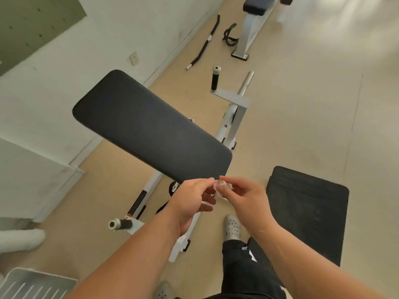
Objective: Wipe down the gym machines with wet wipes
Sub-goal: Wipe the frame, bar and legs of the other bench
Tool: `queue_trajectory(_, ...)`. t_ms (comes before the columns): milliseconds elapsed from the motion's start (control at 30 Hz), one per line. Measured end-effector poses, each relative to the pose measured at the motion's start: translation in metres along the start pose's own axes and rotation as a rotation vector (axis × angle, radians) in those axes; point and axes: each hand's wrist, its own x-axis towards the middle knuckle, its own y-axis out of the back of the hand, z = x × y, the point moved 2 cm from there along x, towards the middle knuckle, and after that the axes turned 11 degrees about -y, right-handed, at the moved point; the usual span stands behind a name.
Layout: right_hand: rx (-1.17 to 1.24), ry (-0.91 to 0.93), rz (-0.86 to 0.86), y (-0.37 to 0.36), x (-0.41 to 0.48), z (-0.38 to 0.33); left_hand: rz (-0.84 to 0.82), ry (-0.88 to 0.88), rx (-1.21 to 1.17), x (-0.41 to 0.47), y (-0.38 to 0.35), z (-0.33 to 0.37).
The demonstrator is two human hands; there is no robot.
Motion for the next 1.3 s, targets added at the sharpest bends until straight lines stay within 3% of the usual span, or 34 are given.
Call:
queue_trajectory(167, -0.025, -0.022, -0.011, 0.058, 0.108, -0.027, 0.126, 0.022, -0.033, 0.082, -0.041, 0.039)
queue_trajectory(367, 0.02, -0.023, -0.109, 0.082, 0.176, -0.077, 0.325, 0.0, 0.008, 0.122, -0.032, 0.081)
queue_trajectory(567, -0.006, -0.042, -0.21, 0.09, 0.193, -0.093, 0.301, -0.07, -0.011, 0.15, -0.04, 0.111)
queue_trajectory(900, -0.046, -0.007, -0.131, 0.125, 0.226, -0.116, 0.251, -0.075, -0.053, 0.212, -0.067, 0.136)
queue_trajectory(1133, -0.031, -0.062, -0.168, 0.18, 0.366, -0.143, 0.221, -0.101, -0.201, 0.357, -0.101, 0.175)
queue_trajectory(1300, -0.129, 0.018, -0.187, 0.241, 0.567, -0.17, 0.305, -0.084, -0.313, 0.555, -0.136, 0.224)
